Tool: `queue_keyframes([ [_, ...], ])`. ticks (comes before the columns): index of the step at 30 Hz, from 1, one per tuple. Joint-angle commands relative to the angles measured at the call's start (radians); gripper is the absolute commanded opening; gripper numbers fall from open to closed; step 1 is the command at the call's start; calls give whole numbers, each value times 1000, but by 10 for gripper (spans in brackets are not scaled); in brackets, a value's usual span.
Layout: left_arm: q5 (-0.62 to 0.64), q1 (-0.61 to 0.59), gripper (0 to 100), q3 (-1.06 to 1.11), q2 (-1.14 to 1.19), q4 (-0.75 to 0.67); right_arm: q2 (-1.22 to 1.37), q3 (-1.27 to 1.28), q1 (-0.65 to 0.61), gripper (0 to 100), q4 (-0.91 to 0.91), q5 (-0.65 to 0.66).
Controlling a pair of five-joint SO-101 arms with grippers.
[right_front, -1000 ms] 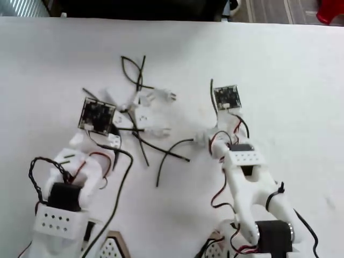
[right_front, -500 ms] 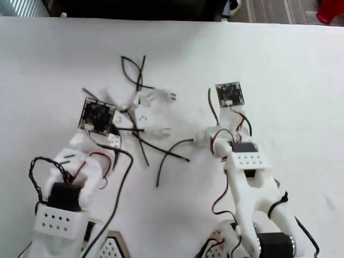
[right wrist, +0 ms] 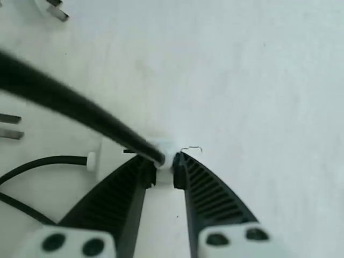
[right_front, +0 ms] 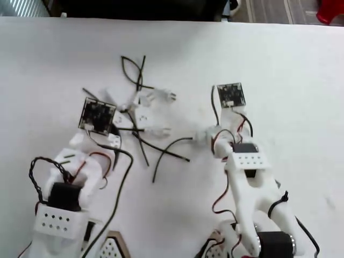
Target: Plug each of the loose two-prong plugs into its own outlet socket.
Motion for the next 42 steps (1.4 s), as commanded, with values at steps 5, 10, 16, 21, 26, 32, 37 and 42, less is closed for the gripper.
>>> queue_keyframes([
  [5, 8, -2, 24, -3, -21, -11, 74, -12, 10, 16, -65, -2],
  [10, 8, -2, 24, -2, -21, -11, -7, -51, 51, 16, -62, -2],
  [16, 9, -7, 24, 12, -21, -18, -59, -153, 124, 16, -62, -8],
  [21, 11, -5, 24, 14, -21, -18, -58, -252, 145, 16, -71, -11],
  [26, 11, -5, 24, 14, -21, -18, -54, -301, 142, 16, -157, -48],
  [32, 11, -2, 24, 15, -21, -18, 96, -410, 128, 16, -302, -60],
  [37, 11, -2, 24, 17, -21, -18, 355, -595, 130, 17, -358, -60],
  [42, 11, -2, 24, 17, -21, -18, 628, -801, 142, 17, -360, -60],
])
